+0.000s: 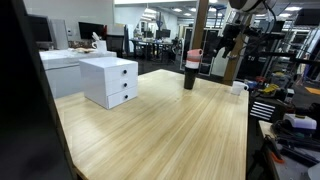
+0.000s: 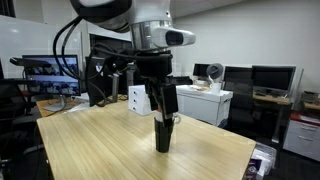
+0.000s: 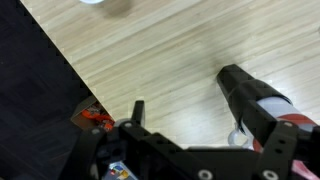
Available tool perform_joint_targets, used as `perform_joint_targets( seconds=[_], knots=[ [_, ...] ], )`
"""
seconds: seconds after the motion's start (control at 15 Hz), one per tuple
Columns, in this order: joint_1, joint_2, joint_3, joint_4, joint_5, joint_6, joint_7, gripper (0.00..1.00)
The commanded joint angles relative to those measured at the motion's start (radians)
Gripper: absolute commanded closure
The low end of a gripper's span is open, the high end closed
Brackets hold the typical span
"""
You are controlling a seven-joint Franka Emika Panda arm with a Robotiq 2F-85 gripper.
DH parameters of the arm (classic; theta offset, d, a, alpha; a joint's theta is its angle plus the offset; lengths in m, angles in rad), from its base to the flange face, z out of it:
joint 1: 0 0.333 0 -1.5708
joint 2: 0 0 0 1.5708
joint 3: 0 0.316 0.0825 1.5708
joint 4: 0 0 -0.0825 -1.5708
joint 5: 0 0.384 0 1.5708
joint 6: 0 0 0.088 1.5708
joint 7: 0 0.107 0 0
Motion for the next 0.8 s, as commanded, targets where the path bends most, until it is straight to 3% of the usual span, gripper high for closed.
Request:
perform_joint_targets(
  seconds=[0.0,0.73],
  knots=[
    [-0.002,-0.033,0.002,-0.082,-0.055,0.051,0.048,0.0],
    [-0.018,0.004,-0.028,-0.181,-0.137,0.135,0.081,0.0]
  ],
)
